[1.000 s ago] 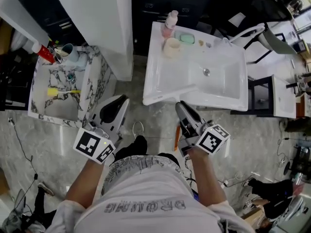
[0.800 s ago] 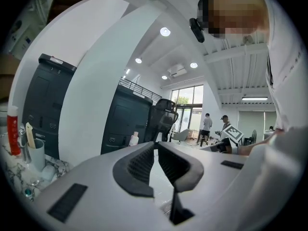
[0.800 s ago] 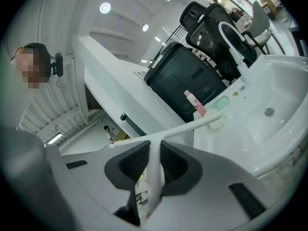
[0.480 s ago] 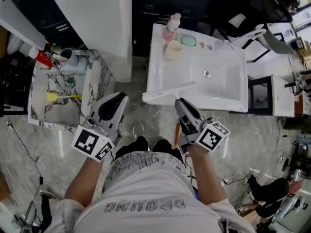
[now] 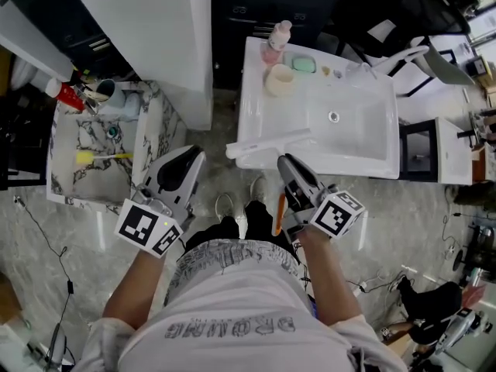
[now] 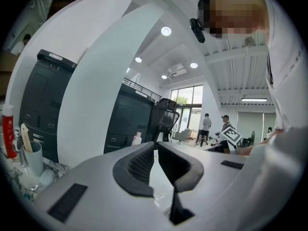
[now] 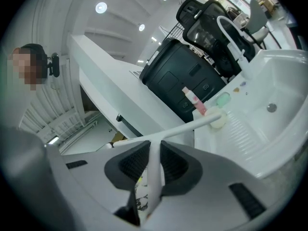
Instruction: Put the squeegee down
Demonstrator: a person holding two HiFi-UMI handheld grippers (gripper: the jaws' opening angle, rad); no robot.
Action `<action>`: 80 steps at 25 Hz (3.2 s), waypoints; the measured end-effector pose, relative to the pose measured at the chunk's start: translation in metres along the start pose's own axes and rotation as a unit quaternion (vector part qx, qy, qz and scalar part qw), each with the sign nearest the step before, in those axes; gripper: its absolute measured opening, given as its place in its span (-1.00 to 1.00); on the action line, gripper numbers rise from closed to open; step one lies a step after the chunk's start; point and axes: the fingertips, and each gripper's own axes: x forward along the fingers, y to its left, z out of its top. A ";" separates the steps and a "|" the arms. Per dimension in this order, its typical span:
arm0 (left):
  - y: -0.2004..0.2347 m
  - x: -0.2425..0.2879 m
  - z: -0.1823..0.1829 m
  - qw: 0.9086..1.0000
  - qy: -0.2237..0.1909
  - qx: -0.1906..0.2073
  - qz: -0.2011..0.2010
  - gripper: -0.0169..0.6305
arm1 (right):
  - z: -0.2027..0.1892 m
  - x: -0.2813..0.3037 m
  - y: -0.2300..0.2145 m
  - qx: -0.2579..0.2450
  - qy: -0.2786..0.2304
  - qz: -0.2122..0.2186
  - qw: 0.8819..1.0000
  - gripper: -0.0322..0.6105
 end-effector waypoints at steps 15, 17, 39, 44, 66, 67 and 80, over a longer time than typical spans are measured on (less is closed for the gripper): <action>0.015 0.035 -0.010 1.000 0.024 0.005 0.011 -0.82 | 0.015 0.033 -0.037 0.029 0.008 0.006 1.000 -0.65; 0.017 0.042 -0.010 0.999 0.028 0.007 0.016 -0.82 | 0.020 0.038 -0.044 0.034 0.010 0.008 0.999 -0.65; 0.040 0.111 -0.029 0.995 0.070 0.002 0.069 -0.82 | 0.045 0.087 -0.128 0.093 0.059 -0.004 0.994 -0.65; 0.051 0.121 -0.037 0.994 0.078 -0.002 0.078 -0.82 | 0.041 0.101 -0.140 0.107 0.066 -0.005 0.992 -0.65; 0.075 0.142 -0.062 0.990 0.107 -0.022 0.091 -0.82 | 0.034 0.143 -0.191 0.162 0.056 -0.049 0.984 -0.65; 0.076 0.142 -0.063 0.990 0.108 -0.024 0.091 -0.82 | 0.033 0.144 -0.192 0.163 0.056 -0.051 0.984 -0.65; 0.080 0.142 -0.080 0.988 0.117 -0.037 0.088 -0.82 | 0.024 0.153 -0.210 0.159 0.053 -0.088 0.982 -0.65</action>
